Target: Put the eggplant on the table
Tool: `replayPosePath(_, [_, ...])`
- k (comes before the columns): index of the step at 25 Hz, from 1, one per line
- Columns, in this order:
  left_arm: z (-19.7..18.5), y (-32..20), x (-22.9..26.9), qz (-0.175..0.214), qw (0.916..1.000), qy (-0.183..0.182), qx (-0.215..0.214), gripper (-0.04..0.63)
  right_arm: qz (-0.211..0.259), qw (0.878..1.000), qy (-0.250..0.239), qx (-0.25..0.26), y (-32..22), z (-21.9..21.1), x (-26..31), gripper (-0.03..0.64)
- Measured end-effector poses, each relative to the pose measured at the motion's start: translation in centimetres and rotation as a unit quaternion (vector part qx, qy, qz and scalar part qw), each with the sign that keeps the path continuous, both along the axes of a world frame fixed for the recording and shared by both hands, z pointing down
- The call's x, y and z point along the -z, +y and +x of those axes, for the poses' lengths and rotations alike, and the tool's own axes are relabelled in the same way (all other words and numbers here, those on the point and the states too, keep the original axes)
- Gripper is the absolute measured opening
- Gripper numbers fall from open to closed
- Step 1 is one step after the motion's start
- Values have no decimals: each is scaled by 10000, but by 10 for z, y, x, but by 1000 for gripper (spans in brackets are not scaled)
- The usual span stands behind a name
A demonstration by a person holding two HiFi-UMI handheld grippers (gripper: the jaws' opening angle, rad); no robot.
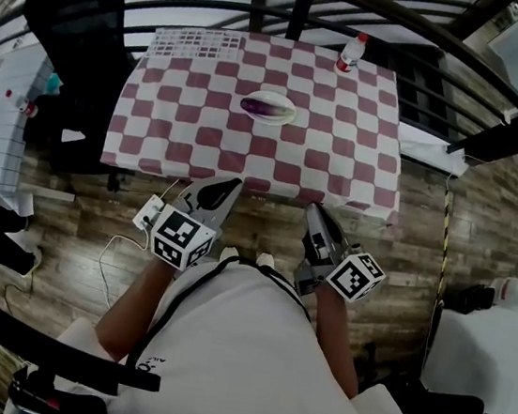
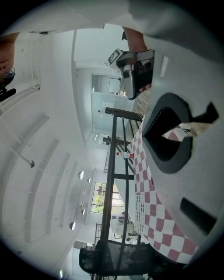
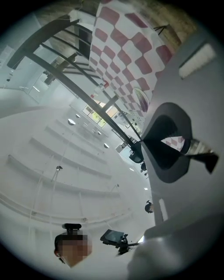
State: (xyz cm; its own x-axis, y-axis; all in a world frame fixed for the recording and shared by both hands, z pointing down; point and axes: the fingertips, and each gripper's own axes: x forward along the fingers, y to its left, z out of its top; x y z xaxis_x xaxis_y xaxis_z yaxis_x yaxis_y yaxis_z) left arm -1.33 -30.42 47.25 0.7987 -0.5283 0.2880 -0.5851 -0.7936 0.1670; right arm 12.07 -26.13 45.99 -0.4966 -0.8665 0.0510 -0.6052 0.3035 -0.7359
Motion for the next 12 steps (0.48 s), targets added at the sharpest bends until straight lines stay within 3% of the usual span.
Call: replayPosePath(12, [30, 23, 10, 11, 10000, -32, 50, 2, 142, 9995, 262, 134, 21, 31, 17, 6])
